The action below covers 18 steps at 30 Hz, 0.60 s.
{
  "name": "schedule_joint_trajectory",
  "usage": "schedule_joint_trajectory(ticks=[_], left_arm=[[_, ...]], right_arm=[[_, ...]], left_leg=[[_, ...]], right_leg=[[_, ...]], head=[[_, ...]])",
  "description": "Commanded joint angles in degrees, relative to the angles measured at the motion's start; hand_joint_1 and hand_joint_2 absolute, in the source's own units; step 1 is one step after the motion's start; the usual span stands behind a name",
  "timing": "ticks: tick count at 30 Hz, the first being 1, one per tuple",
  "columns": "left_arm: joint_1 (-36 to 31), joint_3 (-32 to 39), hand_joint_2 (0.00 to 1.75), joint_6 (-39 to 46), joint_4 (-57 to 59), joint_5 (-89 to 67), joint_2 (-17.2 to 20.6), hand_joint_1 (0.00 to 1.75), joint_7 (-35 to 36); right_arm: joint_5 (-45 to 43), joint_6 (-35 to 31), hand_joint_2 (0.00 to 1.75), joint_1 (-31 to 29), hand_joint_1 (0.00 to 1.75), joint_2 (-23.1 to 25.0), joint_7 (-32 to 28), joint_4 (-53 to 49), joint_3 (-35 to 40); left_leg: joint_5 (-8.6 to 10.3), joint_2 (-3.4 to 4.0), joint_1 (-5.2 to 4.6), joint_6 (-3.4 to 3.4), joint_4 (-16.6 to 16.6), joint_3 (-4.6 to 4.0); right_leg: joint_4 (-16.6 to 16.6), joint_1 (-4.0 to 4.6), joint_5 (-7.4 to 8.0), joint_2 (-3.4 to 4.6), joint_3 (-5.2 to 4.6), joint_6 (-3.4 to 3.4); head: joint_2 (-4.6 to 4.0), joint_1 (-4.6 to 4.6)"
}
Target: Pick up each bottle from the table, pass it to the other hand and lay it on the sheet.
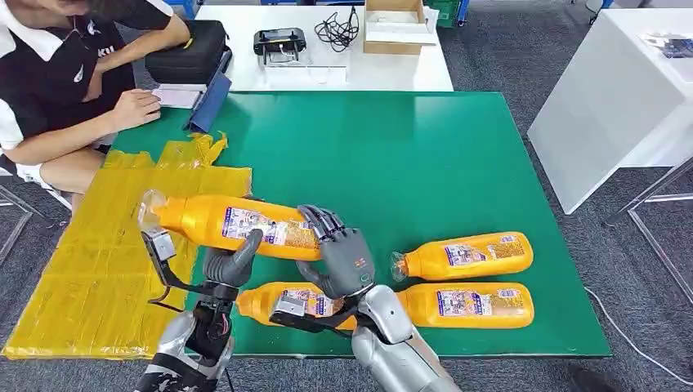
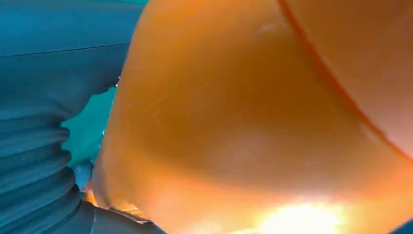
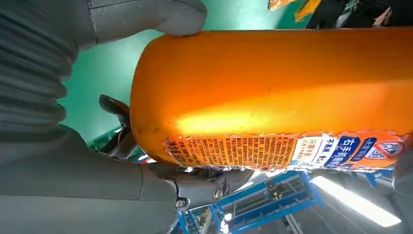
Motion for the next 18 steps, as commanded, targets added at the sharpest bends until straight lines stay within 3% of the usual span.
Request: schedule_joint_trajectory(ticks=[1, 8, 12, 18], left_arm=[[-1.5, -3.3, 1.75, -1.5, -2.1, -3.4, -0.4, 1.75, -3.6], [-1.4, -1.2, 1.75, 3.9, -6.0, -10.3, 1.2, 1.75, -6.8], [-1.4, -1.0, 1.75, 3.9, -6.1, -10.3, 1.1, 1.75, -6.6], [-3.4, 0.8, 1.75, 23.4, -10.5, -37.5, 5.1, 1.75, -11.7]], right_arm=[[-5.3, 0.4, 1.75, -0.8, 0.03, -2.8, -2.3, -0.1, 1.7], [-12.6, 0.8, 1.75, 2.9, 0.00, -6.7, -3.6, -13.4, -1.4], [-12.7, 1.2, 1.75, 3.3, 0.00, -7.0, -3.2, -14.3, -1.4], [-17.3, 1.6, 1.75, 11.2, 0.00, -11.7, -4.2, -36.8, -7.5]], left_leg=[[-0.04, -0.18, 0.06, -0.05, 0.0, 0.15], [-0.01, -0.19, 0.06, -0.05, 0.0, 0.06], [0.00, -0.10, 0.02, -0.03, 0.0, 0.00], [-0.03, -0.29, 0.07, -0.09, 0.0, 0.06]], right_leg=[[-0.1, 0.05, -0.07, -0.15, 0.24, -0.02], [-0.1, 0.06, -0.05, -0.16, 0.15, -0.03], [0.0, 0.02, -0.01, -0.07, 0.07, -0.01], [0.0, 0.07, -0.11, -0.25, 0.18, -0.05]], head=[[0.00, 0.00], [0.00, 0.02], [0.00, 0.00], [0.00, 0.02]])
